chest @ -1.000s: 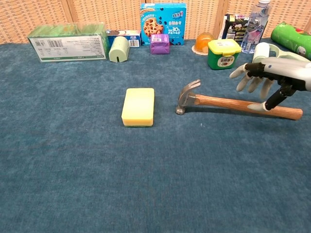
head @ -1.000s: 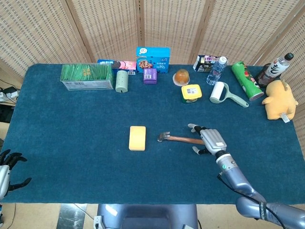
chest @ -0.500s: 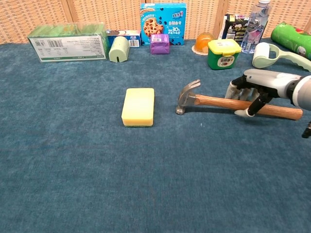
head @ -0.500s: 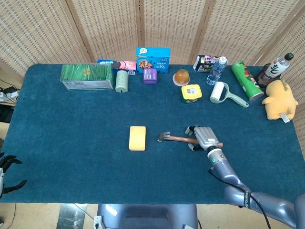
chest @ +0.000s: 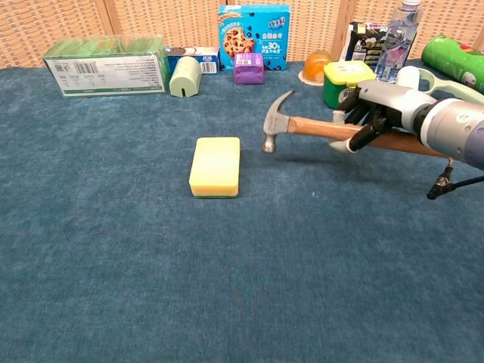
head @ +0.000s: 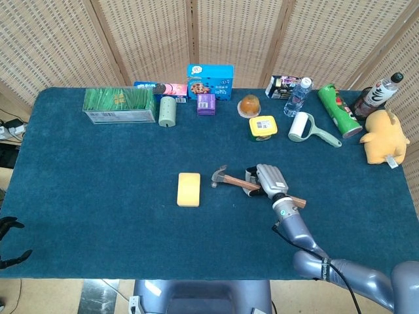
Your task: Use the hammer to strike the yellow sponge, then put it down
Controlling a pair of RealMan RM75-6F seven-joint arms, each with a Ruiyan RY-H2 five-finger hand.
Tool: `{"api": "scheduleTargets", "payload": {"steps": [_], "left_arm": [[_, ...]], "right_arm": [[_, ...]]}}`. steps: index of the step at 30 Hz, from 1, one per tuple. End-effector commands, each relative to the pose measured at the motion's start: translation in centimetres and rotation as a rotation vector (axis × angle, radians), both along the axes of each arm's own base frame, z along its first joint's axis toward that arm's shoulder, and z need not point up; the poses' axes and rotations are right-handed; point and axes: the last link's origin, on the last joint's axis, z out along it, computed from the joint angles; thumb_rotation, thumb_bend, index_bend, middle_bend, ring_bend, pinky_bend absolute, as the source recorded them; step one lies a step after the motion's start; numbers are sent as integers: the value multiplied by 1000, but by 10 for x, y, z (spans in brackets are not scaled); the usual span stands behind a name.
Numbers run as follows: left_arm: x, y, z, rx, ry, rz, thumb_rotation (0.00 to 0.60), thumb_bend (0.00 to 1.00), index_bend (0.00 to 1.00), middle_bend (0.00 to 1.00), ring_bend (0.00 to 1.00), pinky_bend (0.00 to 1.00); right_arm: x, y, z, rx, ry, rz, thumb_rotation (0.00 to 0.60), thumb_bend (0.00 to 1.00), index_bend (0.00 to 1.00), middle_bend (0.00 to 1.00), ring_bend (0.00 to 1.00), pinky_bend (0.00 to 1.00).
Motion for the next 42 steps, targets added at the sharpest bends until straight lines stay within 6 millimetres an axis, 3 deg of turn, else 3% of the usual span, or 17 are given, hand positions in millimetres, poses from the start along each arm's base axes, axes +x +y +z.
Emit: {"api": "scheduleTargets", "payload": {"steps": [1, 8, 18, 31, 37, 42], "left_arm": [[1, 0, -1, -3, -2, -5, 600, 161, 361, 248, 82, 97], [4, 0, -1, -5, 0, -13, 600, 162, 361, 248, 82, 97], [5, -4, -1, -7, 4, -2, 600, 162, 360, 248, 82, 97], [0, -10, -1, -5, 2, 18, 600, 162, 361, 248, 82, 97], [-1, -10, -1, -7, 0, 19, 600, 162, 360, 248, 82, 97], [-4, -12, -2, -8, -2, 34, 600, 161, 361, 248, 82, 97]], "right_arm": [[8, 3, 9, -4, -154, -33, 600, 418, 881, 1000, 1000, 1000], [31, 13, 15, -3, -383, -8, 600, 435, 900, 1000, 1000, 1000], [42, 25, 1, -114, -442, 83, 600, 439, 901, 1000, 1000, 1000], [45, 28, -22, -245, -207, 272, 600, 441, 901, 1000, 1000, 1000], [54, 26, -32, -255, -60, 372, 600, 440, 900, 1000, 1000, 1000], [69, 26, -55, -175, 60, 420, 600, 439, 900, 1000, 1000, 1000]]}}
